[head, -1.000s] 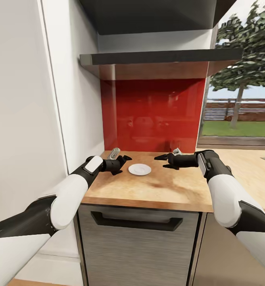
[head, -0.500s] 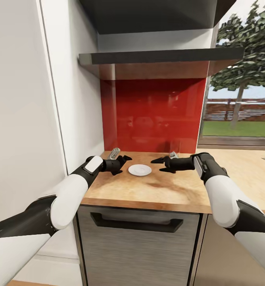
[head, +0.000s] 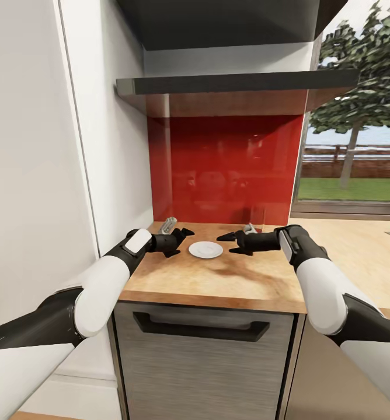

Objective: Set up a coffee station on the kitchen countertop: keep the coffee maker on the countertop, move the bottle of coffee from the kitchen shelf to the counter next to the coffee maker, place a paper coffee filter on top of the coffee maker, put the saucer next to the coffee maker with the coffee cup on the saucer, and place the electric kettle next to the coffee maker.

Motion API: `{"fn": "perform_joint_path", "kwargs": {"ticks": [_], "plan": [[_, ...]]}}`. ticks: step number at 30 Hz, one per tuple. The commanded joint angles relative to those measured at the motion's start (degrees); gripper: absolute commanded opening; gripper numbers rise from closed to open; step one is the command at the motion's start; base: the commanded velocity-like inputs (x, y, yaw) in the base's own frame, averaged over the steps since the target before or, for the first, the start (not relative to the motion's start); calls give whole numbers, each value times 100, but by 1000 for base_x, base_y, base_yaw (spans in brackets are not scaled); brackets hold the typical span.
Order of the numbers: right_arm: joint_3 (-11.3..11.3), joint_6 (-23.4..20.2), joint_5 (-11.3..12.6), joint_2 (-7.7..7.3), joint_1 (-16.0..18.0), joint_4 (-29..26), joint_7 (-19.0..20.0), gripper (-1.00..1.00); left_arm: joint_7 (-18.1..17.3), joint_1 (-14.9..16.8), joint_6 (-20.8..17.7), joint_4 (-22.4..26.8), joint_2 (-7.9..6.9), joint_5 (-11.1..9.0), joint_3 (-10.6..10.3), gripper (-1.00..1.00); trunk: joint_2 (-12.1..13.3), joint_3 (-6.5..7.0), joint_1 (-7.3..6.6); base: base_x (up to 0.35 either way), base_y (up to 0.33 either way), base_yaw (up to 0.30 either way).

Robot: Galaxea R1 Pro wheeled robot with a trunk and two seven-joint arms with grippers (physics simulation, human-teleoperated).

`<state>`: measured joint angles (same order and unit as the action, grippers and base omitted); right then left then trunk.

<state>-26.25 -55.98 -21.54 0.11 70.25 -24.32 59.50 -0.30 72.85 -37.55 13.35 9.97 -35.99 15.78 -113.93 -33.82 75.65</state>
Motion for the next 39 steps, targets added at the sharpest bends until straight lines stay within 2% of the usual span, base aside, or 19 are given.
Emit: {"fn": "perform_joint_path", "kwargs": {"ticks": [1,12,17,20,39], "plan": [[-39,-27,-61,6,6,-3,45,100,12,1,-32,1,3,65,13,100,-3,-8,0,0,0,0],[-39,-27,-61,5,12,-30,19,100,12,1,-33,1,3,58,6,100,-3,-8,0,0,0,0],[-31,-21,-53,-1,14,-46,-352,100,12,1,-33,1,3,57,4,100,-3,-8,0,18,0,0],[-30,-19,-49,4,15,-46,-434,100,12,1,-33,1,3,57,4,100,-3,-8,0,160,0,0],[-47,-18,-45,12,15,-40,-474,100,12,1,-33,1,3,57,12,100,-3,-8,0,45,0,0]]}}
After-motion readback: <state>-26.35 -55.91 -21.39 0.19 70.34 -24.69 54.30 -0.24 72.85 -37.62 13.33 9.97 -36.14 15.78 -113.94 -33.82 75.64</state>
